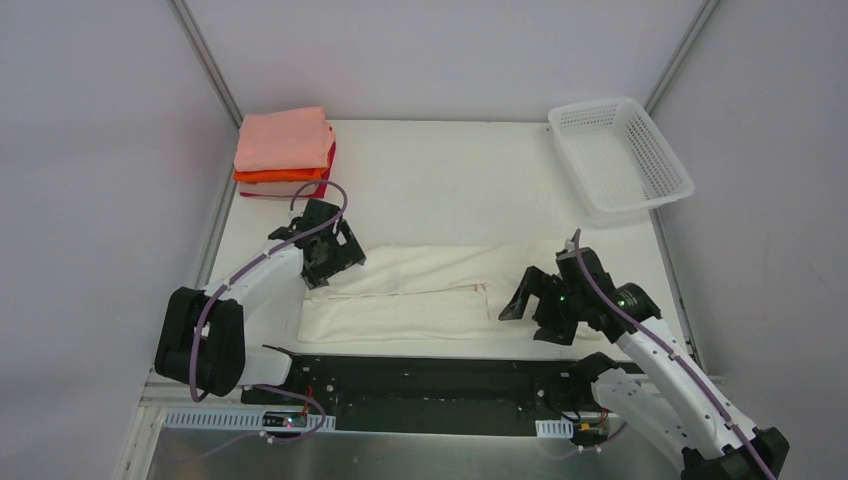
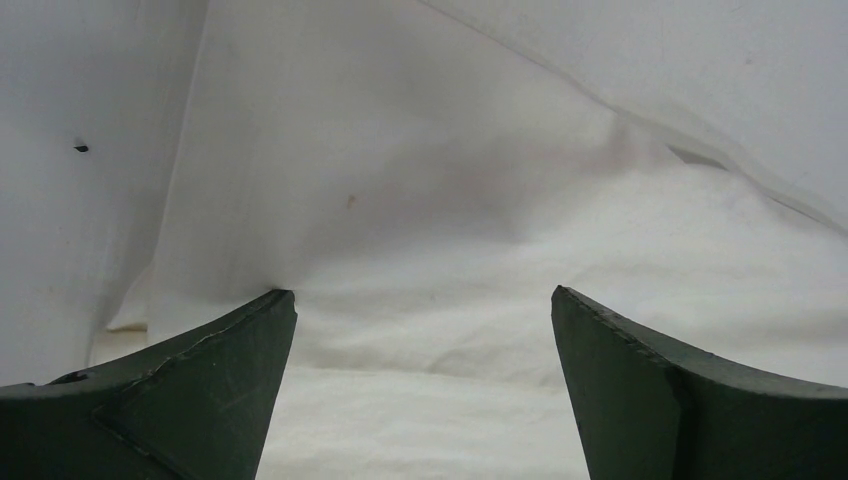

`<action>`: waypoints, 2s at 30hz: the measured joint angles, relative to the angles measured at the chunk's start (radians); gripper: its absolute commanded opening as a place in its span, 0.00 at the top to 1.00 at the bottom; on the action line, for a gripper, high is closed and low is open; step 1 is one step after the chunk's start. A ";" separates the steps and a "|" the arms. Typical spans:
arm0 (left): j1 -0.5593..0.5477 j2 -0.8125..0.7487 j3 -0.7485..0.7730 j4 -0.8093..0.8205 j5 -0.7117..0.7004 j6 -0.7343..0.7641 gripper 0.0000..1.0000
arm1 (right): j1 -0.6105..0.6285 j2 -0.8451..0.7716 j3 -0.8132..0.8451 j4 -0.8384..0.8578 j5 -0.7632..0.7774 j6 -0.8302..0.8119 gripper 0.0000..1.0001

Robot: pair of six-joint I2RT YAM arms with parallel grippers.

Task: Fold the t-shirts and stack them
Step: Fold the other side of the tshirt into a rectangle, then rotate the tshirt 90 degrees

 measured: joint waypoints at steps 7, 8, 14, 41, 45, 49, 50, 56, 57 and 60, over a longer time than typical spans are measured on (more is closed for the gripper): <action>0.000 -0.018 0.000 0.000 0.001 0.005 0.01 | -0.008 0.222 0.219 0.106 0.180 -0.049 0.01; 0.000 -0.018 0.000 0.000 0.001 0.006 0.01 | -0.016 0.268 0.239 0.129 0.202 -0.056 0.00; 0.000 -0.018 0.000 0.000 0.001 0.014 0.01 | -0.112 0.584 0.280 0.262 0.312 -0.092 0.01; -0.001 -0.016 0.014 0.001 0.034 0.038 0.01 | -0.138 0.325 0.131 0.195 0.261 0.060 0.00; -0.002 -0.016 0.017 0.003 0.053 0.045 0.01 | -0.148 0.516 0.146 0.285 0.280 0.085 0.00; -0.002 -0.015 0.004 0.025 0.062 0.045 0.01 | -0.197 0.683 0.150 0.359 0.283 0.119 0.00; -0.002 -0.015 -0.006 0.034 0.063 0.044 0.01 | -0.215 0.718 0.175 0.352 0.269 0.130 0.00; -0.003 -0.039 -0.092 0.079 0.071 0.013 0.01 | -0.254 0.909 0.354 0.380 0.197 0.133 0.00; -0.009 -0.058 -0.109 0.089 0.070 0.003 0.01 | -0.256 0.953 0.404 0.380 0.181 0.127 0.00; -0.042 -0.134 -0.167 0.106 0.070 -0.043 0.01 | -0.257 1.093 0.568 0.400 0.127 0.098 0.00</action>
